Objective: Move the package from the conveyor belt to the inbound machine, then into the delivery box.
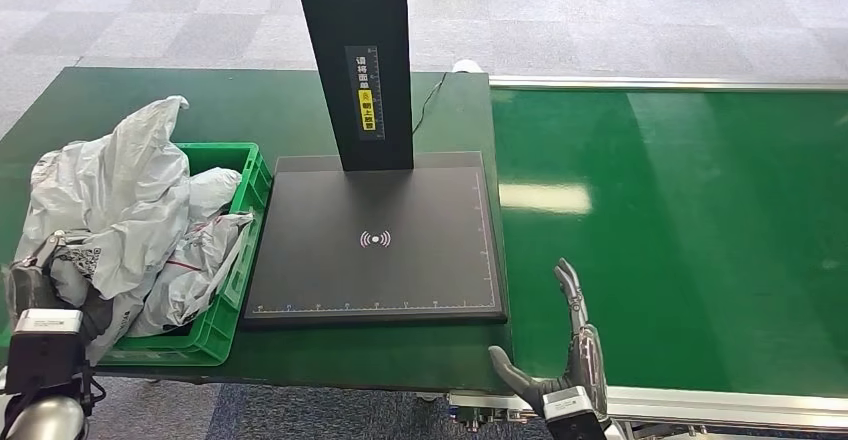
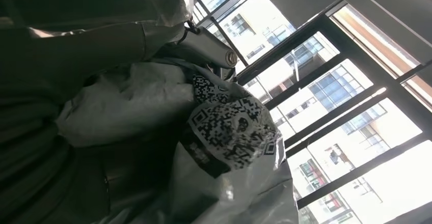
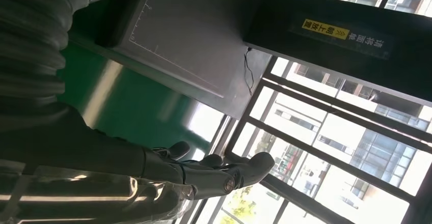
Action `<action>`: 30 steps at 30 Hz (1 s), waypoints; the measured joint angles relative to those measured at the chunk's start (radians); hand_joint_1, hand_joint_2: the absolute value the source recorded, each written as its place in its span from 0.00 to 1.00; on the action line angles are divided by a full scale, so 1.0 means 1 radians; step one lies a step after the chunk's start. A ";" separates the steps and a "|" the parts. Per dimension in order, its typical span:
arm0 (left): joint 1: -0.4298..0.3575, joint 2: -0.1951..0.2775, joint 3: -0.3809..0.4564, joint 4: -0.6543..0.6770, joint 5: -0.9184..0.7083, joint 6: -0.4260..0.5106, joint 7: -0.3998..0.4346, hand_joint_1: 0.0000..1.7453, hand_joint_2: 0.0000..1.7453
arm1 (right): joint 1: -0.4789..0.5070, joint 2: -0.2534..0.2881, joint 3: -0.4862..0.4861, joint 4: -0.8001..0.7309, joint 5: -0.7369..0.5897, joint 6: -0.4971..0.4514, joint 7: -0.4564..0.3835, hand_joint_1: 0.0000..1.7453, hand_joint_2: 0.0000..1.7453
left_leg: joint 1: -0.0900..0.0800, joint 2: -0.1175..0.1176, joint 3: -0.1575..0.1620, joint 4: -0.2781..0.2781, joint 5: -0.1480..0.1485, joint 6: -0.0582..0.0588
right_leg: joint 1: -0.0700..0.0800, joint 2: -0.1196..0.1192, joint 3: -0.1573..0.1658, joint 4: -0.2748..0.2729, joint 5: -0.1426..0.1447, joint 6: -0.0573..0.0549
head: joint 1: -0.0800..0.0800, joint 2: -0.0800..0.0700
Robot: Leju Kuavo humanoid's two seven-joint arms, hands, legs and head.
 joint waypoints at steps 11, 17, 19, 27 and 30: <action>-0.016 -0.017 -0.036 0.000 0.028 0.014 -0.021 0.00 1.00 | -0.015 0.000 -0.001 0.007 0.006 0.009 -0.004 0.00 1.00 | 0.000 -0.001 0.000 0.000 0.000 0.000 | 0.000 -0.001 0.000 0.000 0.000 0.000 | 0.000 0.000; -0.084 -0.015 -0.075 0.012 0.039 0.017 -0.012 0.00 1.00 | -0.033 0.000 0.007 0.025 0.010 0.015 -0.004 0.00 1.00 | 0.000 -0.002 0.001 0.000 0.000 0.000 | 0.000 -0.002 0.001 0.000 0.000 0.000 | 0.000 0.000; -0.102 -0.015 -0.087 0.019 0.041 0.021 -0.011 0.00 1.00 | -0.038 0.000 0.010 0.031 0.013 0.014 -0.004 0.00 1.00 | 0.000 -0.002 0.001 0.000 0.000 0.000 | 0.000 -0.002 0.002 0.000 0.000 0.000 | 0.000 0.000; -0.111 -0.022 -0.108 0.006 0.096 0.055 -0.055 0.00 1.00 | -0.048 0.000 0.017 0.051 0.019 0.011 -0.001 0.00 1.00 | 0.000 -0.002 0.001 0.000 0.000 0.000 | 0.000 -0.002 0.002 0.000 0.000 0.000 | 0.000 0.000; -0.090 -0.028 -0.105 -0.049 0.186 0.081 -0.123 0.00 1.00 | -0.049 0.000 0.019 0.057 0.023 0.007 0.002 0.00 1.00 | 0.000 -0.002 0.000 0.000 0.000 0.000 | 0.000 -0.002 0.002 0.000 0.000 0.000 | 0.000 0.000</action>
